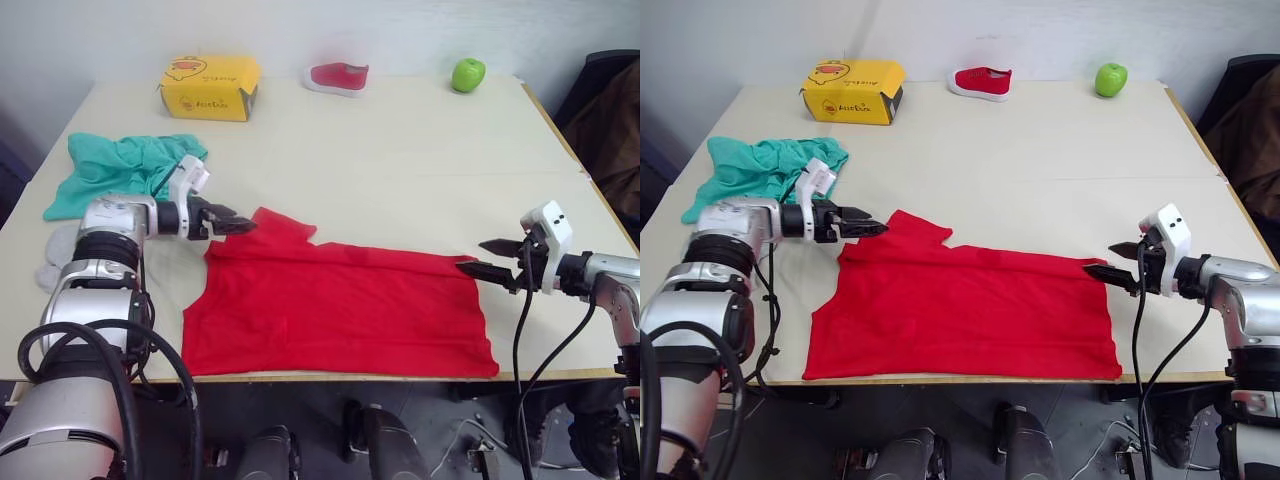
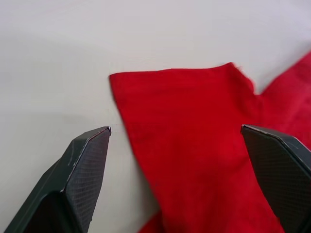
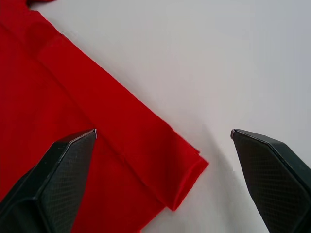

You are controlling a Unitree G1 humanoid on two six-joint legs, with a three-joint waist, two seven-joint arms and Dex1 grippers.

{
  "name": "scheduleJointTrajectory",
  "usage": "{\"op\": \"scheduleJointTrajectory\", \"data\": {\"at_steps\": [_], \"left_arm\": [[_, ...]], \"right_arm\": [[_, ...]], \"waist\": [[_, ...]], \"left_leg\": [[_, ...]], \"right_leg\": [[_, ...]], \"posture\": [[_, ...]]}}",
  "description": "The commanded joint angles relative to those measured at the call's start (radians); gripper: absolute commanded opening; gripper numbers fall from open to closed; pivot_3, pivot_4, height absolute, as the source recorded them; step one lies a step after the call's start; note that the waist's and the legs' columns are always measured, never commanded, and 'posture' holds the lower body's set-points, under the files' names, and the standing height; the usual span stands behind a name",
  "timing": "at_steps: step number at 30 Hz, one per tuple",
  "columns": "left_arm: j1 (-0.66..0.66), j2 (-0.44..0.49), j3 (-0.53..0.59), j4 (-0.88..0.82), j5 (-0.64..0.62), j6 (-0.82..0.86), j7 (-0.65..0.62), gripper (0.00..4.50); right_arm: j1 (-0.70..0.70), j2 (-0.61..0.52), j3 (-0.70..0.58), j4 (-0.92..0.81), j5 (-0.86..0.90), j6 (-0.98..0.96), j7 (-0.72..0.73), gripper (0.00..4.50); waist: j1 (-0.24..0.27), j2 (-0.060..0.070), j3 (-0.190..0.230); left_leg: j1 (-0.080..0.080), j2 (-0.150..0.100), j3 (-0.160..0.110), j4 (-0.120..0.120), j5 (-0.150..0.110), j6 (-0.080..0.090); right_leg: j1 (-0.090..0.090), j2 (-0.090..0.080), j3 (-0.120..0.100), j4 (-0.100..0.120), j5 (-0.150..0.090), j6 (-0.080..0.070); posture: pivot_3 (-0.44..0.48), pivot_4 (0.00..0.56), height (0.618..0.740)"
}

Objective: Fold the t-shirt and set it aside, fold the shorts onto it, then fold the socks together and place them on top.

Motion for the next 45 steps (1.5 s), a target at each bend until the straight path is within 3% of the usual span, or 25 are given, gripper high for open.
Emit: {"op": "scheduleJointTrajectory", "data": {"at_steps": [1, 13, 18, 28, 29, 31, 43, 45], "left_arm": [[-0.044, -0.037, 0.032, 0.044, 0.024, -0.110, 0.180, 4.49], [-0.049, -0.140, 0.057, 0.101, 0.064, -0.153, 0.335, 4.49], [-0.039, -0.168, 0.051, 0.105, 0.088, -0.173, 0.346, 3.33], [-0.019, -0.182, 0.058, 0.107, 0.113, -0.193, 0.331, 0.25], [-0.020, -0.181, 0.059, 0.106, 0.112, -0.193, 0.326, 0.00], [-0.020, -0.178, 0.060, 0.104, 0.111, -0.198, 0.308, 0.00], [-0.049, -0.140, 0.126, 0.068, 0.046, -0.237, 0.128, 0.00], [-0.040, -0.113, 0.125, 0.035, 0.033, -0.276, 0.012, 0.00]], "right_arm": [[-0.026, 0.001, 0.008, -0.023, 0.001, -0.007, 0.001, 4.50], [0.011, -0.019, 0.019, -0.066, -0.008, -0.014, 0.015, 4.50], [0.023, -0.018, 0.021, -0.071, -0.014, -0.016, 0.007, 4.50], [0.034, -0.001, 0.022, -0.068, -0.041, -0.034, -0.042, 1.25], [0.032, 0.000, 0.021, -0.065, -0.042, -0.038, -0.043, 0.89], [0.030, 0.000, 0.021, -0.060, -0.044, -0.045, -0.046, 0.15], [0.046, 0.012, 0.009, -0.057, -0.051, -0.170, -0.048, 0.07], [0.095, 0.009, 0.013, -0.088, -0.070, -0.287, -0.024, 0.07]], "waist": [[0.001, 0.000, 0.000], [0.002, 0.000, 0.000], [0.005, 0.000, 0.000], [0.009, 0.000, 0.000], [0.009, 0.000, 0.000], [0.009, 0.000, 0.000], [0.003, 0.000, 0.000], [0.002, 0.000, 0.000]], "left_leg": [[0.000, 0.000, 0.000, 0.000, 0.000, 0.000], [0.001, 0.000, 0.000, 0.000, 0.000, 0.000], [0.001, -0.001, 0.000, 0.000, 0.000, 0.000], [0.001, -0.001, 0.000, 0.000, 0.000, 0.000], [0.001, -0.001, 0.001, 0.000, 0.000, 0.000], [0.001, -0.001, 0.001, 0.000, 0.000, 0.000], [0.000, -0.001, 0.001, 0.000, 0.000, 0.000], [0.000, -0.001, 0.001, 0.000, 0.000, 0.000]], "right_leg": [[0.000, 0.000, 0.000, 0.000, 0.000, 0.000], [0.000, 0.000, 0.000, 0.001, 0.000, 0.000], [0.000, -0.001, 0.000, 0.001, 0.000, 0.000], [0.000, -0.001, 0.000, 0.000, 0.000, 0.000], [0.000, -0.001, 0.000, 0.000, 0.000, 0.000], [0.000, -0.001, 0.000, 0.000, 0.000, 0.000], [0.000, 0.000, 0.000, 0.000, 0.000, 0.000], [0.000, 0.000, 0.000, 0.000, 0.000, 0.000]], "posture": [[0.000, 0.150, 0.740], [0.000, 0.150, 0.740], [0.000, 0.150, 0.740], [0.000, 0.150, 0.740], [0.000, 0.150, 0.740], [0.000, 0.150, 0.740], [0.000, 0.150, 0.740], [0.000, 0.150, 0.740]]}}
